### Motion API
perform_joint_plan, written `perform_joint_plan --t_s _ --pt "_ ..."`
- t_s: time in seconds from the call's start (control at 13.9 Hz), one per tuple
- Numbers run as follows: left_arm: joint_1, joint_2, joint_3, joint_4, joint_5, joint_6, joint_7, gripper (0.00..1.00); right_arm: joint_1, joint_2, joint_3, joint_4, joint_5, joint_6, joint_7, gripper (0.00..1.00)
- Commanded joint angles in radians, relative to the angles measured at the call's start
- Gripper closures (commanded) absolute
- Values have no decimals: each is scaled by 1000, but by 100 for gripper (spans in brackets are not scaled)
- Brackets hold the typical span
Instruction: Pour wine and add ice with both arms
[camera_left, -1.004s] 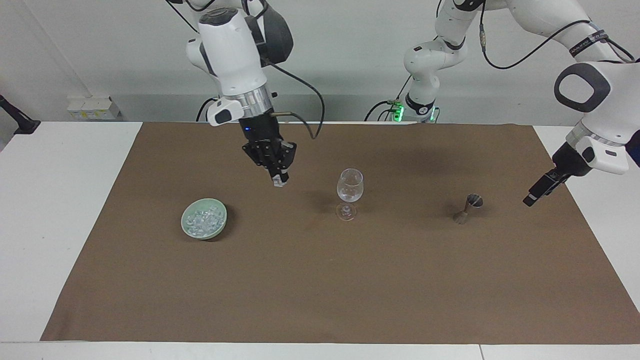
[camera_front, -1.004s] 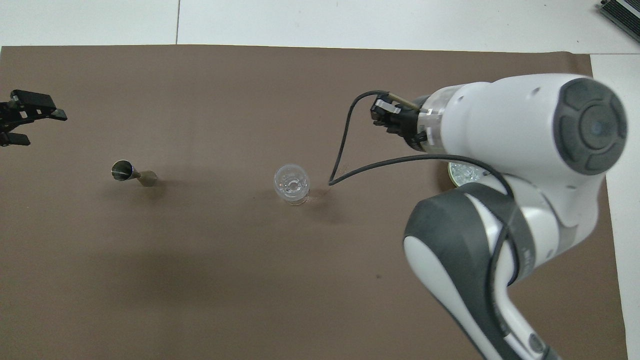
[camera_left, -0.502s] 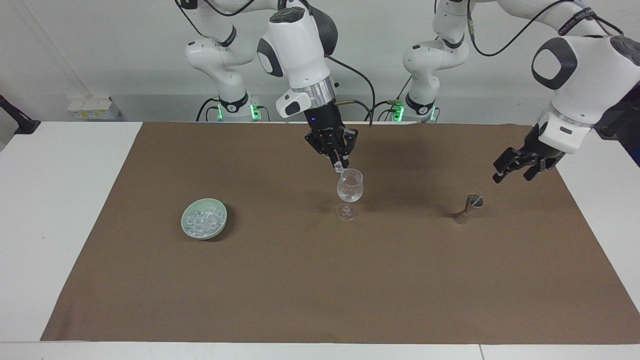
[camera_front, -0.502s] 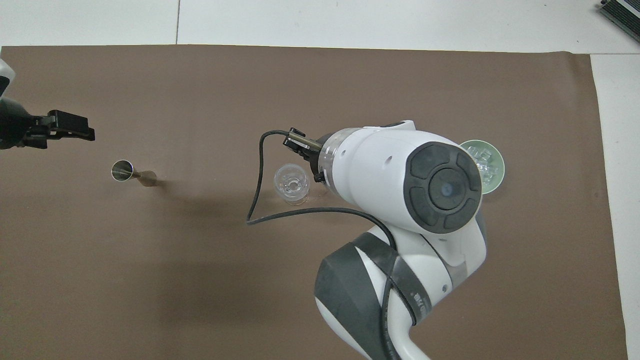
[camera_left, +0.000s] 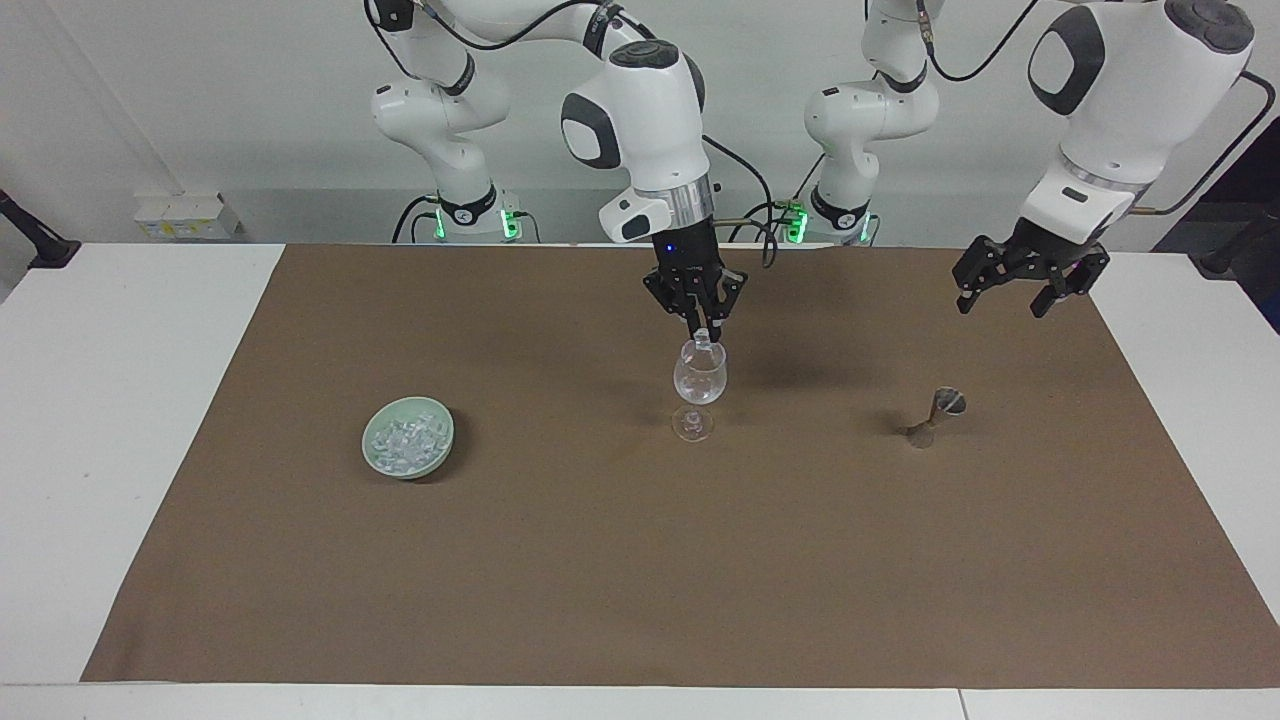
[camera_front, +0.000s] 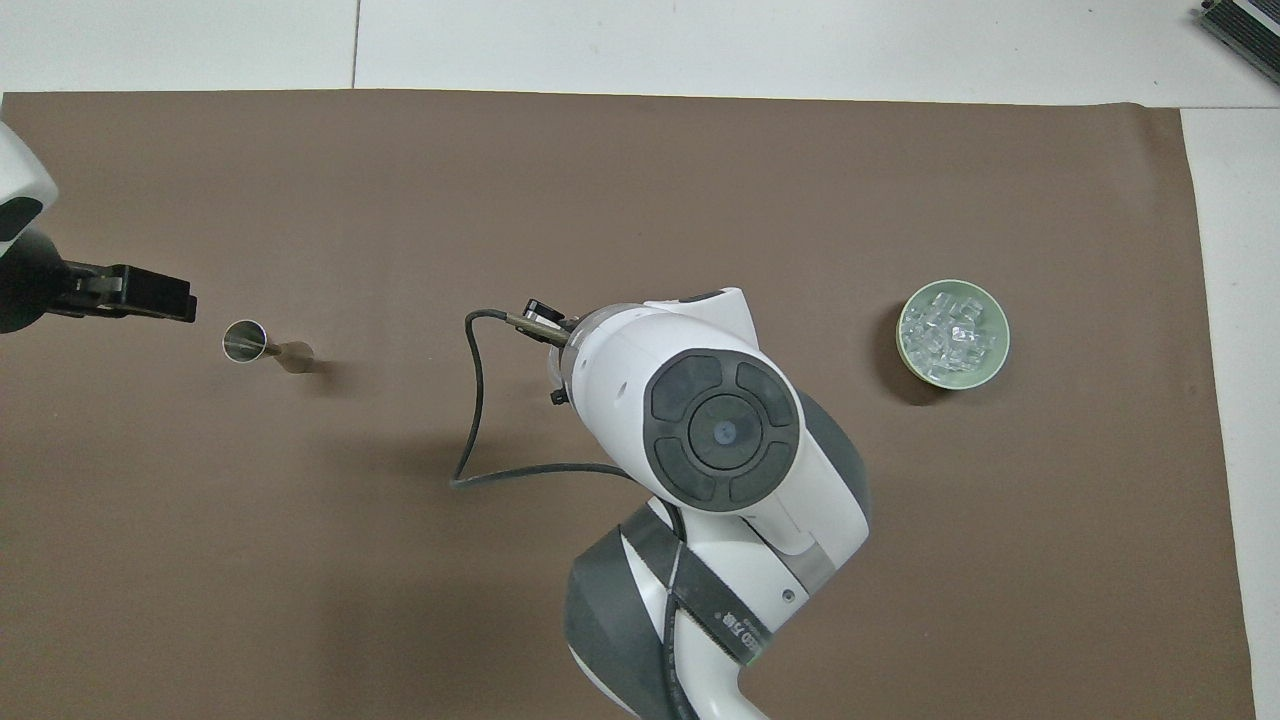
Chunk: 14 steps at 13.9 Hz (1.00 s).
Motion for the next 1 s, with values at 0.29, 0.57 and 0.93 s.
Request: perform_joint_plan --t_s 0.29,0.57,0.93 --pt "-6 -13 -5 40 32 -74 10 0 32 46 1 8 -68 -43 72 100" --pt "2 -21 10 25 15 -88 0 0 35 57 1 11 -75 -41 75 98" --pt "2 -40 10 36 -40 -154 6 0 35 57 1 13 -78 -46 73 69"
